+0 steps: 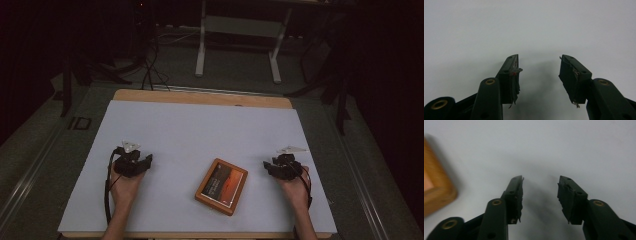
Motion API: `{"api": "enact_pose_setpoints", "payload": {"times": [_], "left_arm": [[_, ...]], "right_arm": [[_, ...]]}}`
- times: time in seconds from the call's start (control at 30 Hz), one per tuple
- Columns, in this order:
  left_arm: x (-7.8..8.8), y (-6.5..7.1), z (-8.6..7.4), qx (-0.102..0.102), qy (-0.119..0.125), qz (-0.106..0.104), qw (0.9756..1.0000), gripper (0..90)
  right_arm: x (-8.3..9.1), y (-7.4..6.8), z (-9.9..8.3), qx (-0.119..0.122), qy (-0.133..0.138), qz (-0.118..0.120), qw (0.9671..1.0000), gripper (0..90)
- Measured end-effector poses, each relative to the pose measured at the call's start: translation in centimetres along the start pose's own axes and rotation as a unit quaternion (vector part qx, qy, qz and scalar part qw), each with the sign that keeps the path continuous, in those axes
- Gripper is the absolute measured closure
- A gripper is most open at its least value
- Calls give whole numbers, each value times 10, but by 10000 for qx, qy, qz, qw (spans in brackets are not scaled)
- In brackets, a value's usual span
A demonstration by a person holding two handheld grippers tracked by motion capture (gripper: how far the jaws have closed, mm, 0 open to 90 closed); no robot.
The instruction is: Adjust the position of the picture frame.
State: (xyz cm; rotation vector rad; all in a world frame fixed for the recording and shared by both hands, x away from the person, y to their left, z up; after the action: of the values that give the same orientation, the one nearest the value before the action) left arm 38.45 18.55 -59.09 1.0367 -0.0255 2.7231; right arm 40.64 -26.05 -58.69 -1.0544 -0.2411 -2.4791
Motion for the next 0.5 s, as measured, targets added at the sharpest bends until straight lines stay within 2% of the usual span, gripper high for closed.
{"api": "enact_pose_setpoints", "payload": {"times": [0.1, 0.13, 0.17, 0.2, 0.37, 0.5], "left_arm": [[2, 9, 0, -42, 17, -313, 9995, 502], [2, 9, 0, -42, 17, -313, 9995, 502], [5, 15, 3, -127, 92, -526, 9985, 502], [7, 18, 4, -180, 127, -625, 9978, 501], [17, 30, 5, -389, 192, -839, 9955, 501], [25, 38, 9, -610, 395, -928, 9930, 511]], "right_arm": [[5, -3, 2, 30, 81, 122, 9999, 564], [5, -3, 2, 30, 81, 122, 9999, 564], [8, -6, 2, 129, 82, 184, 9997, 577], [10, -11, 3, 237, 84, 249, 9994, 597], [13, -23, 5, 423, 93, 391, 9983, 623], [18, -30, 8, 519, 158, 497, 9973, 633]]}}
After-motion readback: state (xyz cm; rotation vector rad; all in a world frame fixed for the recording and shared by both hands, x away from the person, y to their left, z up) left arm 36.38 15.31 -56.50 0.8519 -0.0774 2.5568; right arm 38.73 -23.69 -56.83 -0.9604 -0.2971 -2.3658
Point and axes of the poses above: each handheld gripper's, and its own axes: x roughly backward along the jaws, z roughly out of its top, y roughly to its right, the point moved 9 cm from there along -x, roughly forward along the jaws
